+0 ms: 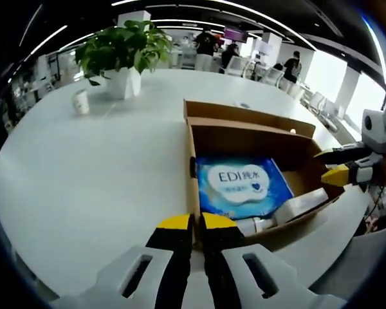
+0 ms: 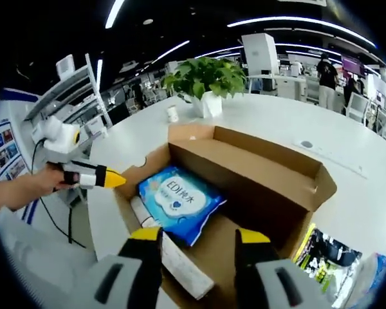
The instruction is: Operate the shoe box by opening the lid, removing the specified soft item, and placing it in the target area until the item is outside and the box remains undamaged.
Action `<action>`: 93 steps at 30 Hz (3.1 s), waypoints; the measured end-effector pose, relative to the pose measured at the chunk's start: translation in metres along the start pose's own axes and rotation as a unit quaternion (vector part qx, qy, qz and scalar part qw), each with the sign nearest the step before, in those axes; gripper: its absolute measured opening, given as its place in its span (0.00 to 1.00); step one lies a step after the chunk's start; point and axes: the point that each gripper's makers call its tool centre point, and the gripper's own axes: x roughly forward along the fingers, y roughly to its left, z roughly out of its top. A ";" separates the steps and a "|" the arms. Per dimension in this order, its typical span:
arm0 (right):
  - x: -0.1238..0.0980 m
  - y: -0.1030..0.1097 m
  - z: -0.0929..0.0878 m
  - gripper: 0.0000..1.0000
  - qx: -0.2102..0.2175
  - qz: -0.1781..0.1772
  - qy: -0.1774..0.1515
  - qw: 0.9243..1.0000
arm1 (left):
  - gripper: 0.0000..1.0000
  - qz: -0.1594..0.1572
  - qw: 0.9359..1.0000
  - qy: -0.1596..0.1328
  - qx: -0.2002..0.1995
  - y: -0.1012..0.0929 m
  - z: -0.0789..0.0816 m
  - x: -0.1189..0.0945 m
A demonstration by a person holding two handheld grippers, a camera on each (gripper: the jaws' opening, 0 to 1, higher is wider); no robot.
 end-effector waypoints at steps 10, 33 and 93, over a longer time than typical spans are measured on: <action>0.027 -0.008 -0.006 0.34 0.037 -0.009 0.033 0.999 | 0.02 -0.001 1.000 0.006 0.008 -0.001 -0.001 -0.001; 0.070 0.001 -0.024 0.11 0.130 0.003 0.082 0.988 | 0.03 -0.001 1.000 0.007 0.004 0.004 0.001 0.005; 0.028 0.050 0.063 0.00 0.148 0.026 -0.002 0.989 | 0.02 0.001 1.000 0.000 -0.010 0.000 0.000 0.002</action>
